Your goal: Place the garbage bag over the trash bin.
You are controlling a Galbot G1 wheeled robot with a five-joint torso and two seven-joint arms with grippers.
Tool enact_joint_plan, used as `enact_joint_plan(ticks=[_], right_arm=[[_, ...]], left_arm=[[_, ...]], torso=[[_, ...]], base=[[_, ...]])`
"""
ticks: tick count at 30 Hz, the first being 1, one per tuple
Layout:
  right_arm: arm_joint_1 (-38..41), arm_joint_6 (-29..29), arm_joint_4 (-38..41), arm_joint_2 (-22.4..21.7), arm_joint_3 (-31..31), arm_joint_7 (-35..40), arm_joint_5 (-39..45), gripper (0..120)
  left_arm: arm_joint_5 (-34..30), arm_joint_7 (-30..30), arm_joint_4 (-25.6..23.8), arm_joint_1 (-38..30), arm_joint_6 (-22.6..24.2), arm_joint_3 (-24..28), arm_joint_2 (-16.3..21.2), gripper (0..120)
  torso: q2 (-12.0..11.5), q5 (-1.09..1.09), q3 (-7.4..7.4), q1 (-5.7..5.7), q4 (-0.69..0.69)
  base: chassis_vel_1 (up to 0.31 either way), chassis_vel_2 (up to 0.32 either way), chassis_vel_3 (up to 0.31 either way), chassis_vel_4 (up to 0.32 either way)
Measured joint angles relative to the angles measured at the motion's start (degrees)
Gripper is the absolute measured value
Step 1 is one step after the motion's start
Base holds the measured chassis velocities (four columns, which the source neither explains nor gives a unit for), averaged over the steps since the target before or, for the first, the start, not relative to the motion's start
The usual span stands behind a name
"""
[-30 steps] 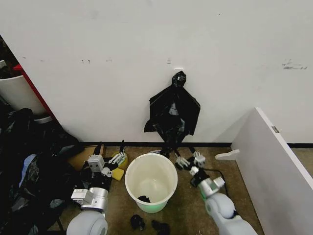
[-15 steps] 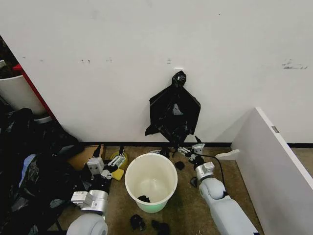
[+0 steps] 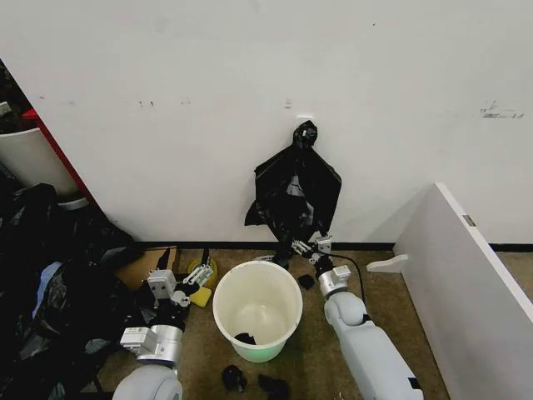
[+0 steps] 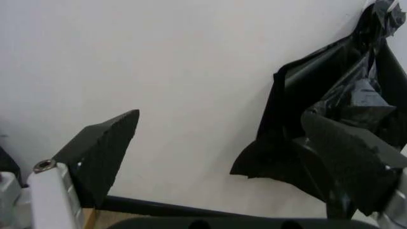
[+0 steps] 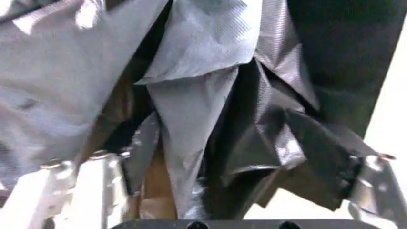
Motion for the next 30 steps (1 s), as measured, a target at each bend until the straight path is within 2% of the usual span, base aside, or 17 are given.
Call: enact_joint_plan(ticks=[1,6,7,9,13,14,18,21,27,28,30], right_arm=[[0.08,-0.19,-0.07,0.1,0.01,0.77,-0.68,63],[0.1,-0.39,-0.09,0.1,0.06,2.18,-1.59,45],[0.1,-0.39,-0.09,0.1,0.06,2.18,-1.59,45],[-0.1,-0.4,0.26,-0.01,0.29,2.34,-1.23,35],[-1.47,-0.42,3.03,-0.64,0.21,2.0,4.5,18],[-1.47,-0.42,3.03,-0.64,0.21,2.0,4.5,18],[-4.06,-1.09,8.48,-1.74,-0.11,1.12,12.04,2],[-5.32,-1.12,11.22,-2.53,0.05,-0.15,14.52,0],[-7.78,-1.07,17.48,-4.41,0.53,-2.22,19.87,0],[-7.78,-1.07,17.48,-4.41,0.53,-2.22,19.87,0],[-8.57,-0.66,18.96,-4.97,0.65,-3.49,21.77,0]], left_arm=[[-0.16,-0.01,0.08,-0.27,0.03,0.07,0.09,100],[-0.94,-0.18,0.09,-1.64,0.57,0.57,0.42,100],[-0.94,-0.18,0.09,-1.64,0.57,0.57,0.42,100],[-1.3,-0.24,-0.06,-2.36,0.96,0.81,0.84,100],[-2.65,-0.25,0.67,-4.42,1.33,1.15,2.23,100],[-2.65,-0.25,0.67,-4.42,1.33,1.15,2.23,100],[-4.71,0.35,2.94,-7.42,0.74,1.85,5.34,100],[-5.2,1.33,4.25,-9.25,-0.08,2.26,7.5,100],[-7.34,4.39,8.59,-16.07,-1.93,3.87,15.65,100],[-7.34,4.39,8.59,-16.07,-1.93,3.87,15.65,100],[-7.42,6.35,11.32,-19.18,-4.31,5.05,18.78,100]], torso=[[0.0,0.0,0.0,0.0,0.0],[0.0,0.0,0.0,0.0,0.0],[0.0,0.0,0.0,0.0,0.0],[0.0,0.01,0.0,0.0,0.0],[0.01,0.01,0.0,0.0,0.0],[0.01,0.01,0.0,0.0,0.0],[0.01,0.01,0.0,0.0,0.01],[0.01,-0.01,0.0,0.0,-0.01],[0.01,0.0,0.0,-0.01,0.0],[0.01,0.0,0.0,-0.01,0.0],[0.01,0.01,0.0,-0.01,0.0]], base=[[0.0,0.0,0.0,0.0],[0.0,0.0,0.0,0.0],[0.0,0.0,0.0,0.0],[0.0,0.0,0.0,0.0],[0.0,0.0,0.0,0.0],[0.0,0.0,0.0,0.0],[0.0,0.0,0.0,0.0],[0.0,0.0,0.0,0.0],[0.0,0.0,0.0,0.0],[0.0,0.0,0.0,0.0],[0.0,0.0,0.0,0.0]])
